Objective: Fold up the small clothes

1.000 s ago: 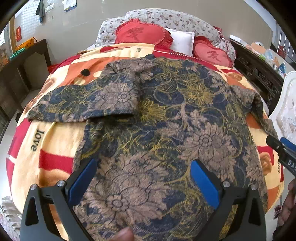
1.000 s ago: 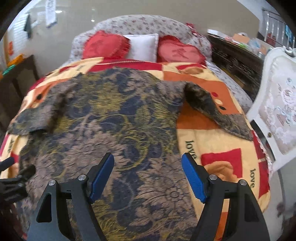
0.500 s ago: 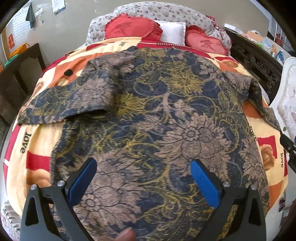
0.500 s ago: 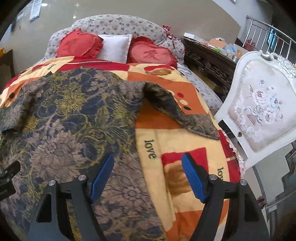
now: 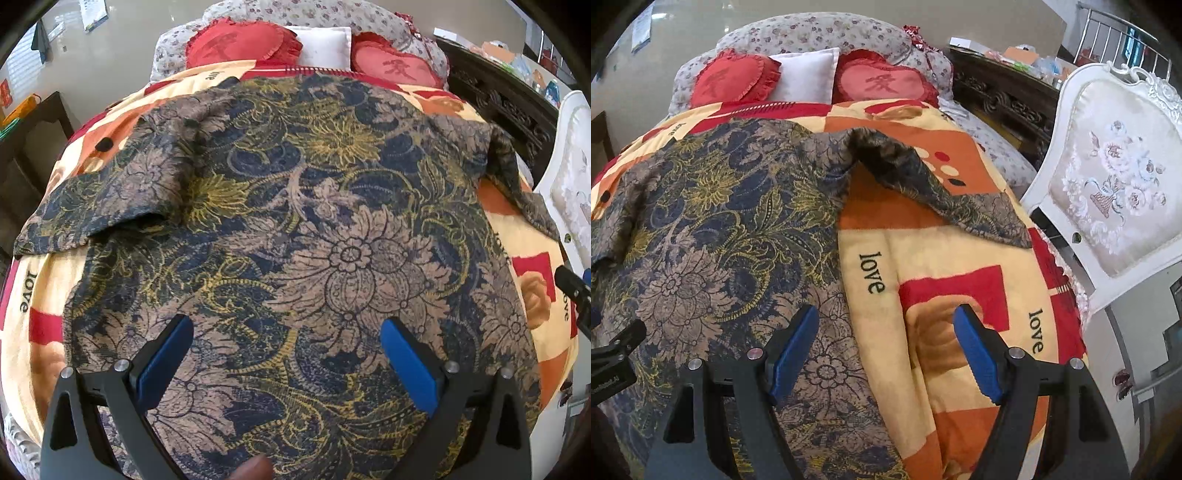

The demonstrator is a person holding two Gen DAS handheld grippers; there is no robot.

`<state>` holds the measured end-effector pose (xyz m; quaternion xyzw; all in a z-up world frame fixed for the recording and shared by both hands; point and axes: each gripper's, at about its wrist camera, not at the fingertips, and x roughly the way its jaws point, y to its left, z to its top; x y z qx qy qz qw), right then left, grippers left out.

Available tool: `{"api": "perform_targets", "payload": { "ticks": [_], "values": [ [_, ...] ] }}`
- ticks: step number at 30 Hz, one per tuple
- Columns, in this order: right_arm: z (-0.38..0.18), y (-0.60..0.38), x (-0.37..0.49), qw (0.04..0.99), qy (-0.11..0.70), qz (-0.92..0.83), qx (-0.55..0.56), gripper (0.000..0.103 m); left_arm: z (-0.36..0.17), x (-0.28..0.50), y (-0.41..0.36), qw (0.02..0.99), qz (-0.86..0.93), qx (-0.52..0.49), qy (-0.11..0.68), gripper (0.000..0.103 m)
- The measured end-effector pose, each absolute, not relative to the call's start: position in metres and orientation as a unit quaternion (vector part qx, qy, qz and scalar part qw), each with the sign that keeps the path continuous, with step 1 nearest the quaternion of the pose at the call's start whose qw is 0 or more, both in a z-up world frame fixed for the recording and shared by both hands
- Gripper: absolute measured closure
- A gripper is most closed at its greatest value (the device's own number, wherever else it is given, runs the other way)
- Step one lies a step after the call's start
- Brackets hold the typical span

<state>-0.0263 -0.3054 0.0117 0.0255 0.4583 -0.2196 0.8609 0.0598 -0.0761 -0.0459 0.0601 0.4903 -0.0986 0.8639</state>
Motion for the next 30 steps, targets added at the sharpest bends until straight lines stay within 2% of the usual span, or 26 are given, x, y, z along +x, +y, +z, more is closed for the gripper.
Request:
{"api": "perform_targets", "payload": {
  "ticks": [17,30],
  "values": [
    [0.003,-0.303,-0.015,0.854,0.470,-0.220,0.031,0.014,-0.065,0.071,-0.074,0.854,-0.095,0.071,0.507,0.000],
    [0.014,-0.264,-0.005,0.864,0.459,-0.206,0.018,0.014,-0.071,0.081,-0.020,0.871,-0.077,0.077,0.478,0.000]
  ]
}}
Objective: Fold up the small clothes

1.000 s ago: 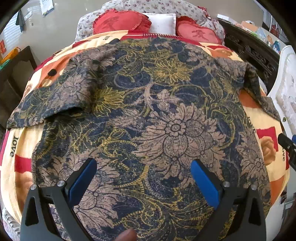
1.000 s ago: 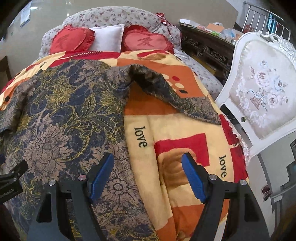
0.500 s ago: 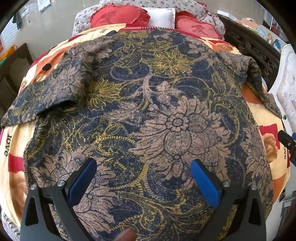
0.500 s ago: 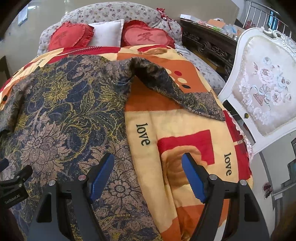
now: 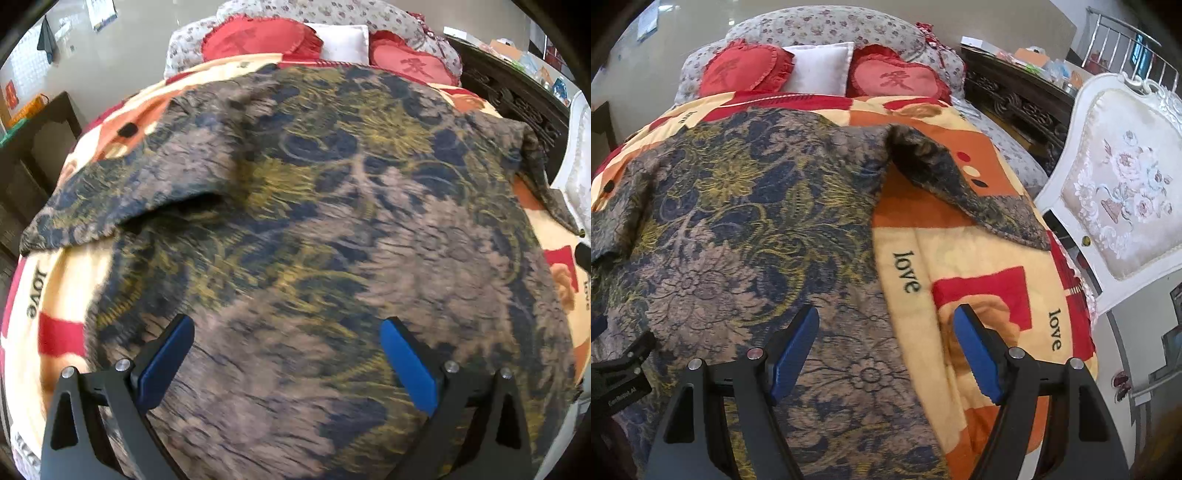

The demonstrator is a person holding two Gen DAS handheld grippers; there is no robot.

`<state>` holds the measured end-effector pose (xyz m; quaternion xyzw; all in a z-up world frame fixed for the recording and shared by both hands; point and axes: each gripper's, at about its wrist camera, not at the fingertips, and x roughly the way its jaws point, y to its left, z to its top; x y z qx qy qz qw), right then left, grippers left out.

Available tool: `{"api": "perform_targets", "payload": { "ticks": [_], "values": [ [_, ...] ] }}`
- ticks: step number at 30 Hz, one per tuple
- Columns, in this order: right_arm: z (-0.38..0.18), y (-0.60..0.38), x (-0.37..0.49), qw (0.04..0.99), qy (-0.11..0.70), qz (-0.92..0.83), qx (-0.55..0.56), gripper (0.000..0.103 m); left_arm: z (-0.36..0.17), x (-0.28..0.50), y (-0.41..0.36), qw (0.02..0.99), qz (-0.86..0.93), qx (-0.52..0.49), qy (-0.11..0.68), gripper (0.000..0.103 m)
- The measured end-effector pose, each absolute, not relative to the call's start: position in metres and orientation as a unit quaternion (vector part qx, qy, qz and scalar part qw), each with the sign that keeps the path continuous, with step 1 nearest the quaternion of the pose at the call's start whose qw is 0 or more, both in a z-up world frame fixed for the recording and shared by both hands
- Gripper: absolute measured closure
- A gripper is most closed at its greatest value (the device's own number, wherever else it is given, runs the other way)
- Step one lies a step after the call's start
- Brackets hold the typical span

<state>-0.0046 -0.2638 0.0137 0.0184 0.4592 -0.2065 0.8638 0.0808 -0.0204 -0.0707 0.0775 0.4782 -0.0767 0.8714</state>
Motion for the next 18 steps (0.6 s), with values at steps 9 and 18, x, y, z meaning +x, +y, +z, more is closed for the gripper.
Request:
{"api": "perform_targets", "payload": {
  "ticks": [9,18],
  "values": [
    [-0.029,-0.231,0.039,0.904,0.417,-0.098,0.003,0.014,-0.092,0.100,0.007,0.879,-0.090,0.046,0.466,0.000],
    [-0.060,-0.230,0.056,0.891,0.445,-0.089,0.007,0.009,-0.070,0.090,0.034,0.887,-0.076,-0.016,0.455,0.000]
  ]
}}
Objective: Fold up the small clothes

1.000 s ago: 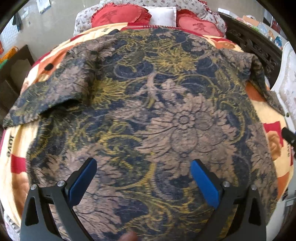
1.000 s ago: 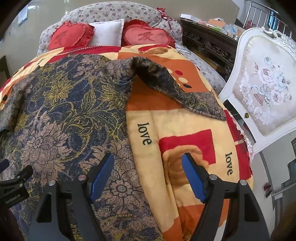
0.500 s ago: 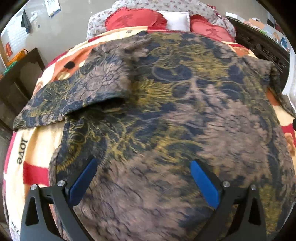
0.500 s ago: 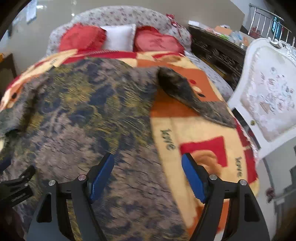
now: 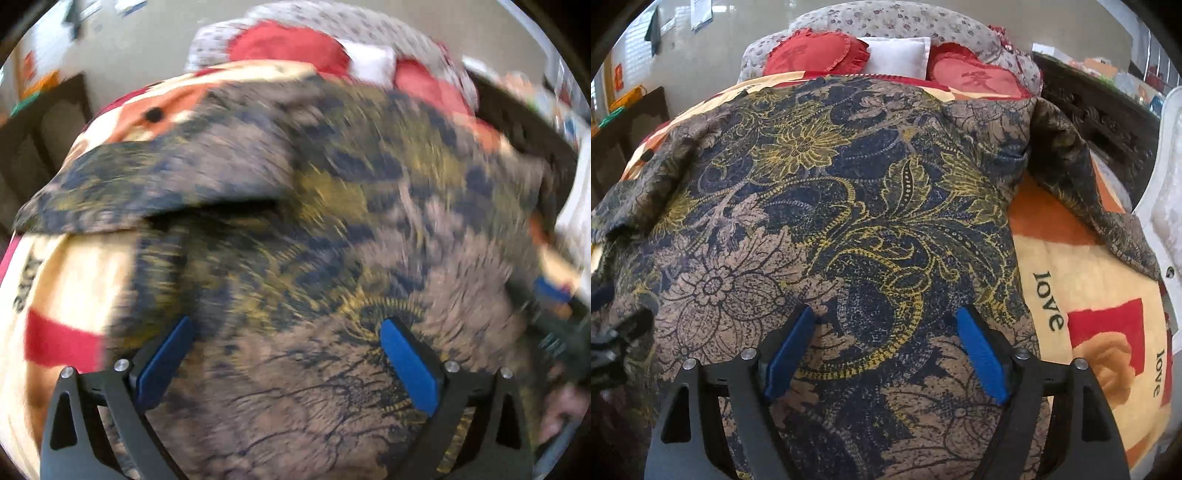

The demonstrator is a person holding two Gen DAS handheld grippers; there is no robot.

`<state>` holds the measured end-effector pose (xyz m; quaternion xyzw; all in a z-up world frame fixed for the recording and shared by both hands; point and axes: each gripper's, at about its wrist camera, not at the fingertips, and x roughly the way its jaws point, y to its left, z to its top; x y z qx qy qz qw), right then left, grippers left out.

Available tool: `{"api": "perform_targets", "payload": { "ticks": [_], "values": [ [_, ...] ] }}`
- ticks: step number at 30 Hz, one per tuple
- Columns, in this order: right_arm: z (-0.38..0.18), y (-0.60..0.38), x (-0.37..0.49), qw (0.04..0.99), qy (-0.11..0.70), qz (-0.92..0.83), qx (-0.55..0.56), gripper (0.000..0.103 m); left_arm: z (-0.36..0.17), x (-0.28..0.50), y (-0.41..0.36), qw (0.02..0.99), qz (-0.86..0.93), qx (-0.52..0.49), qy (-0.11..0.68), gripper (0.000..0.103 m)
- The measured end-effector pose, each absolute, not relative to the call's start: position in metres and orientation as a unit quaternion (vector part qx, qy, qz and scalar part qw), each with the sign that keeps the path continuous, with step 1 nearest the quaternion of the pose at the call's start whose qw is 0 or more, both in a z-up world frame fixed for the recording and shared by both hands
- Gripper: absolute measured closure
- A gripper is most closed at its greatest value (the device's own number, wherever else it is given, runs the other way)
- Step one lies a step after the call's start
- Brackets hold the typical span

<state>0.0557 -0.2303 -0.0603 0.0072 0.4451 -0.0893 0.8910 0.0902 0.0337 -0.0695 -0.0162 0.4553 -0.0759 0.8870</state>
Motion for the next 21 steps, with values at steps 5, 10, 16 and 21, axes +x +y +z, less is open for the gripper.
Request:
{"api": "perform_targets", "payload": {
  "ticks": [5,10,16,21],
  "values": [
    [-0.060,-0.231,0.055,0.893,0.442,-0.087,0.015,0.009,0.002,0.113,0.139,0.894,-0.108,-0.163,0.404,0.000],
    [-0.060,-0.232,0.054,0.893,0.441,-0.089,0.014,0.009,0.004,0.160,0.263,0.852,-0.095,-0.314,0.408,0.001],
    [-0.061,-0.232,0.054,0.894,0.439,-0.091,0.013,0.008,-0.062,0.160,0.352,0.741,-0.099,-0.539,0.388,0.003],
    [-0.061,-0.232,0.055,0.893,0.440,-0.091,0.014,0.007,-0.069,0.178,0.346,0.736,-0.124,-0.554,0.368,0.003]
  ]
}}
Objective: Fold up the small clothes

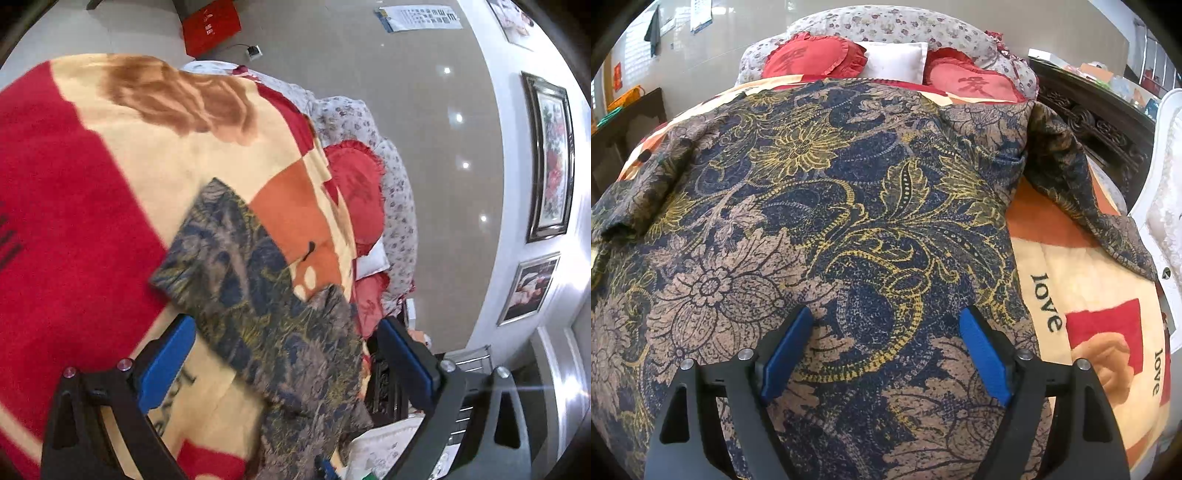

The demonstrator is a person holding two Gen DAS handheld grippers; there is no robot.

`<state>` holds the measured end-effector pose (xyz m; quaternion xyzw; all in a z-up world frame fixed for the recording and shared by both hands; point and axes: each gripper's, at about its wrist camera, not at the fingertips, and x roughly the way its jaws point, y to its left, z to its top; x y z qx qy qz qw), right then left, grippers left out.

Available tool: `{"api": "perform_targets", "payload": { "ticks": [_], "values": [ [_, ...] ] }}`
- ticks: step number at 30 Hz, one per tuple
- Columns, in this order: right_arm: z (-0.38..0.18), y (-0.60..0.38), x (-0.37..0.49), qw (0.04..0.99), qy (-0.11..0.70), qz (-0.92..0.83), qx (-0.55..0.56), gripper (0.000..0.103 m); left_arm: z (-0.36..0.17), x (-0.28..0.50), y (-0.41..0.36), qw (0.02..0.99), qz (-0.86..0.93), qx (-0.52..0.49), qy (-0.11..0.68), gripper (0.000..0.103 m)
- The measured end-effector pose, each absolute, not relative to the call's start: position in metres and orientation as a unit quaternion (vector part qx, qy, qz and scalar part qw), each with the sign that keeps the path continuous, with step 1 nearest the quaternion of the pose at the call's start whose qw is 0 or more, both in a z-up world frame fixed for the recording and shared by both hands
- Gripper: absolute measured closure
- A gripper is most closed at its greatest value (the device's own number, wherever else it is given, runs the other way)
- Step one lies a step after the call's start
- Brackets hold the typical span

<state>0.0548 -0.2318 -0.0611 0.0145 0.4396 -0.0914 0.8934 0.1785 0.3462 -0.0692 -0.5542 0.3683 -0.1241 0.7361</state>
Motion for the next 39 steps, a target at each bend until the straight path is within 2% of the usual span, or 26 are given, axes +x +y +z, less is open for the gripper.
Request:
{"api": "perform_targets", "payload": {
  "ticks": [5,7,11,16,21,26,27,28,29,30,31,32,33,35,39],
  "values": [
    [-0.061,-0.232,0.054,0.894,0.439,-0.091,0.015,0.007,-0.080,0.186,0.345,0.735,-0.091,-0.556,0.378,0.004],
    [-0.061,-0.232,0.055,0.894,0.439,-0.091,0.015,0.007,-0.074,0.182,0.342,0.734,-0.074,-0.543,0.400,0.009],
    [-0.061,-0.232,0.055,0.894,0.438,-0.091,0.017,0.007,-0.072,0.180,0.337,0.740,-0.049,-0.515,0.431,0.009],
    [-0.061,-0.232,0.057,0.894,0.439,-0.093,0.015,0.007,-0.077,0.195,0.343,0.749,-0.030,-0.518,0.411,0.004],
    [-0.062,-0.232,0.056,0.894,0.439,-0.093,0.015,0.007,-0.083,0.199,0.351,0.754,-0.023,-0.525,0.394,0.007],
    [-0.062,-0.232,0.056,0.894,0.438,-0.093,0.015,0.007,-0.083,0.194,0.351,0.763,-0.021,-0.501,0.408,0.027],
    [-0.062,-0.233,0.056,0.894,0.438,-0.092,0.016,0.007,-0.085,0.196,0.354,0.763,-0.015,-0.499,0.411,0.039],
    [-0.062,-0.232,0.056,0.894,0.438,-0.092,0.017,0.007,-0.087,0.196,0.357,0.762,-0.009,-0.499,0.414,0.055],
    [-0.062,-0.232,0.056,0.894,0.439,-0.092,0.017,0.007,-0.090,0.197,0.359,0.758,-0.001,-0.499,0.420,0.063],
    [-0.062,-0.232,0.057,0.894,0.439,-0.092,0.016,0.007,-0.091,0.198,0.359,0.757,0.009,-0.493,0.429,0.079],
    [-0.062,-0.232,0.056,0.894,0.438,-0.092,0.016,0.007,-0.092,0.198,0.359,0.758,0.017,-0.484,0.437,0.088],
    [-0.062,-0.233,0.056,0.894,0.438,-0.092,0.016,0.007,-0.090,0.197,0.359,0.760,0.018,-0.476,0.442,0.090],
    [-0.062,-0.233,0.056,0.894,0.438,-0.092,0.016,0.007,-0.084,0.197,0.358,0.765,0.015,-0.465,0.445,0.096],
    [-0.062,-0.233,0.056,0.894,0.438,-0.092,0.017,0.007,-0.067,0.193,0.357,0.784,0.017,-0.436,0.442,0.097],
    [-0.061,-0.232,0.056,0.894,0.438,-0.092,0.017,0.007,-0.006,0.172,0.386,0.836,0.055,-0.403,0.368,0.097]
  ]
}}
